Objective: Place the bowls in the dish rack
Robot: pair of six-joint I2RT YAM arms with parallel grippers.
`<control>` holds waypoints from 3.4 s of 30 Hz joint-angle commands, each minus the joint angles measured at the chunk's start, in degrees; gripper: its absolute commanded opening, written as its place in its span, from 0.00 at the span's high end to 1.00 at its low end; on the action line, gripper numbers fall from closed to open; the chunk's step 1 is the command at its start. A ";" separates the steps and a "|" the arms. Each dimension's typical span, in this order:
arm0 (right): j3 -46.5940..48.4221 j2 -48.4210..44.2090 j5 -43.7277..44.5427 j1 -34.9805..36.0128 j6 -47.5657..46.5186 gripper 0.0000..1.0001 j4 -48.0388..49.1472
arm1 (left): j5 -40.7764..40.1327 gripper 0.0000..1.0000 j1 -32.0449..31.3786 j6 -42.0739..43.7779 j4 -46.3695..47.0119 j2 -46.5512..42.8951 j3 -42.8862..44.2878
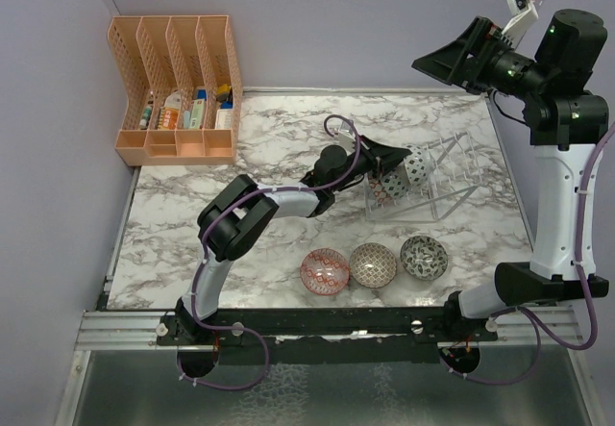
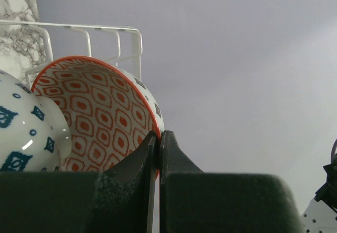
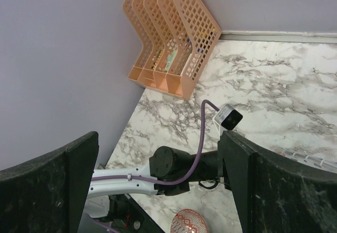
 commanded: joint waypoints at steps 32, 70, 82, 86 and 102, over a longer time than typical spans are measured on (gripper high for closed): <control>-4.08 -0.58 -1.14 -0.25 -1.71 0.01 -0.39 | 4.17 0.94 -0.08 1.02 -6.96 0.52 4.55; -7.22 -2.60 -1.69 -0.25 -1.51 0.01 -0.10 | 3.64 0.49 0.85 10.75 -28.97 -8.59 2.75; -8.06 -3.25 -2.05 -0.25 -1.18 0.01 0.15 | 2.99 0.44 1.88 13.93 -32.83 -12.29 2.32; -8.24 -3.38 -2.11 -0.25 -1.18 0.01 0.09 | 2.76 0.41 2.35 14.81 -34.38 -14.01 1.31; -9.04 -3.95 -1.42 -0.25 -1.36 0.01 -0.05 | 2.53 0.07 5.31 22.69 -44.24 -26.87 -4.53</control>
